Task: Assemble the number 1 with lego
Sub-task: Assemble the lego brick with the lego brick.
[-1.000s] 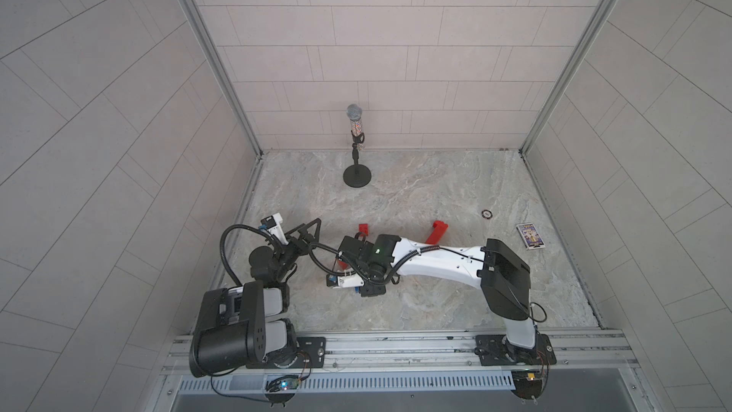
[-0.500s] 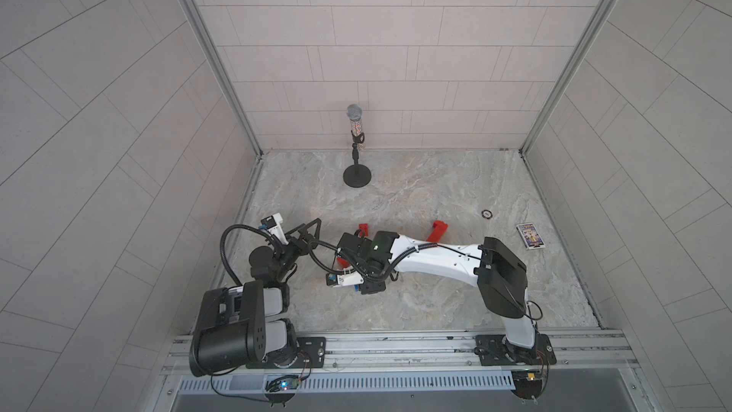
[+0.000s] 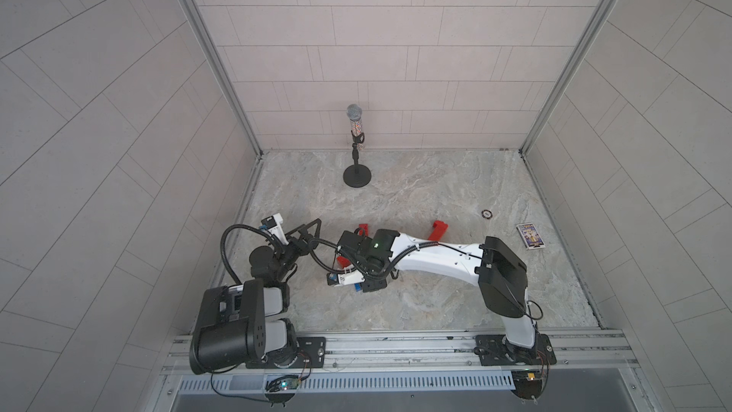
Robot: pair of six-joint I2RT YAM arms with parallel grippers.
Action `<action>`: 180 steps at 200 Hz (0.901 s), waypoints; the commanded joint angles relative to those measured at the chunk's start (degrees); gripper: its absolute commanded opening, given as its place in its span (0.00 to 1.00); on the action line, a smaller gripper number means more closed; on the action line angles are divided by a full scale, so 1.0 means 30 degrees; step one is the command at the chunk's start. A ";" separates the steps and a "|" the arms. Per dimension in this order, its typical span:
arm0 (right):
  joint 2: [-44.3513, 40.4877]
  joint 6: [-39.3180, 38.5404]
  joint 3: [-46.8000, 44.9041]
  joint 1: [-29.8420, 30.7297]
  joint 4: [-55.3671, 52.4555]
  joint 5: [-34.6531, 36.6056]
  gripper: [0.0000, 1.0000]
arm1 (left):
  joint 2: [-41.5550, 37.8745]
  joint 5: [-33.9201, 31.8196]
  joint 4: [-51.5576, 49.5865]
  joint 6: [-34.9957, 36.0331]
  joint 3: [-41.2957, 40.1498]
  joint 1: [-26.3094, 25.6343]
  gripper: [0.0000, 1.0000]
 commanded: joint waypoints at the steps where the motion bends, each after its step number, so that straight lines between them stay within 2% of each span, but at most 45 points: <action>1: 0.0143 -0.0669 0.0267 -0.0087 -0.0050 0.0280 0.00 | 0.0065 0.0248 0.0919 -0.0015 0.0194 0.0107 1.00; 103: 0.1079 -0.1298 0.0445 -0.0352 -0.0118 -0.1520 0.00 | 0.0095 0.0240 0.0920 -0.0040 0.0209 0.0103 1.00; 180: 0.2680 -0.1621 0.0931 -0.0437 -0.1269 -0.1417 0.00 | 0.0117 0.0223 0.0905 -0.0069 0.0222 0.0110 1.00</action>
